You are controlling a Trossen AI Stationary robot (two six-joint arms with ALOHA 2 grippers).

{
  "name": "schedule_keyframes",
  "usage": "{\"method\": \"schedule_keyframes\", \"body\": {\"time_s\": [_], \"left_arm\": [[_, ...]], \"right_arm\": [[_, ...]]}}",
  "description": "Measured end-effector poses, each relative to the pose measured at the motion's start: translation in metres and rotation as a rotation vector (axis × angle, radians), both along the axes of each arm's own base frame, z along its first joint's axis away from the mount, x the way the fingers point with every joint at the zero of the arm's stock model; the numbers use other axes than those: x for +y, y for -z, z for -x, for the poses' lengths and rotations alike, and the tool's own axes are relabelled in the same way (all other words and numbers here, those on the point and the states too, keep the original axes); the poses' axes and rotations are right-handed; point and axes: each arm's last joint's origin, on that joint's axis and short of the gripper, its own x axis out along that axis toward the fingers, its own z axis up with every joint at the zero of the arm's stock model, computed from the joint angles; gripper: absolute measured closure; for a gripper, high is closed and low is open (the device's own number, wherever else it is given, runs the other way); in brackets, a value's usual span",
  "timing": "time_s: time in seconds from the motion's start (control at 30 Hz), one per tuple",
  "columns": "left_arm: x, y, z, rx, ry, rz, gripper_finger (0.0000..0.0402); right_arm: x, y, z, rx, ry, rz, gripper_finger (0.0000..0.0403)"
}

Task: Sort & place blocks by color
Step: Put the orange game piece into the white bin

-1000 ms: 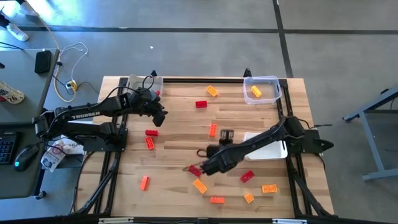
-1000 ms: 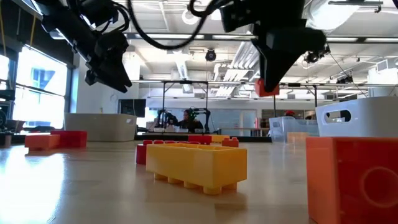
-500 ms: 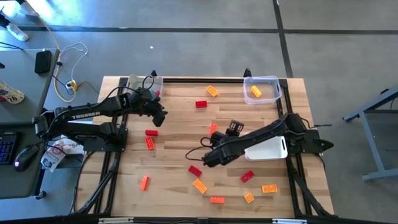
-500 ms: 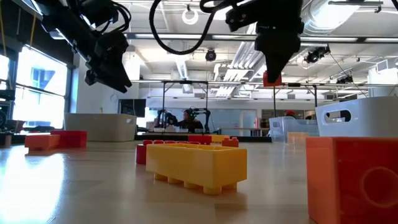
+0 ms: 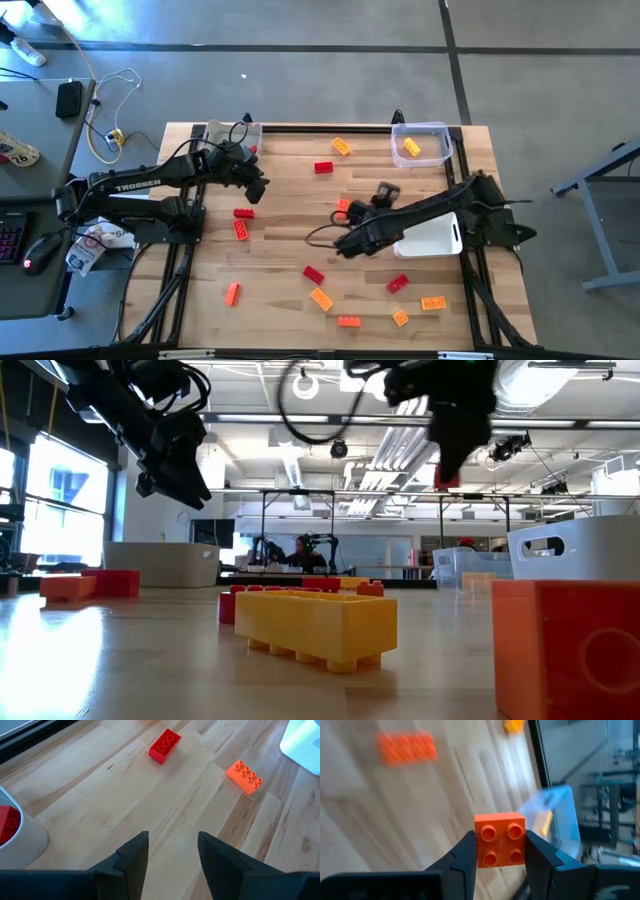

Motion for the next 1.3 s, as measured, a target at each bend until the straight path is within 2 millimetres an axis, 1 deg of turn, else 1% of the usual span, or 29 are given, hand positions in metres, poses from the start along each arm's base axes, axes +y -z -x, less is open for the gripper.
{"method": "schedule_keyframes", "body": {"time_s": [0.1,0.2,0.4,0.5,0.6,0.7,0.83,1.1,1.3], "left_arm": [[0.0,0.0,0.0,0.0,0.0,0.0,0.0245],[0.0,0.0,0.0,-0.001,0.0,0.0,0.0245],[0.0,0.0,0.0,0.0,-0.002,-0.002,0.0245],[0.0,0.0,0.0,-0.001,-0.002,-0.003,0.0245],[0.0,0.0,0.0,-0.001,-0.002,-0.003,0.0245],[0.0,0.0,0.0,-0.001,-0.002,-0.003,0.0245],[0.0,0.0,0.0,-0.002,-0.002,-0.004,0.0245],[0.0,-0.001,0.0,-0.006,-0.002,-0.006,0.0245],[0.0,-0.001,0.0,-0.006,-0.003,-0.006,0.0245]], "right_arm": [[-0.006,0.0,0.023,-0.021,0.06,-0.01,0.0301],[-0.011,-0.005,0.045,-0.067,0.139,-0.051,0.0301],[-0.014,-0.012,0.083,-0.163,0.282,-0.174,0.0301],[-0.015,-0.009,0.097,-0.208,0.364,-0.238,0.0301],[-0.017,0.0,0.108,-0.231,0.432,-0.314,0.0301],[-0.017,0.012,0.114,-0.253,0.462,-0.395,0.0301],[-0.016,0.028,0.116,-0.287,0.47,-0.479,0.0301],[-0.015,0.056,0.12,-0.287,0.488,-0.578,0.0301],[-0.021,0.072,0.122,-0.281,0.535,-0.622,0.0301]]}}
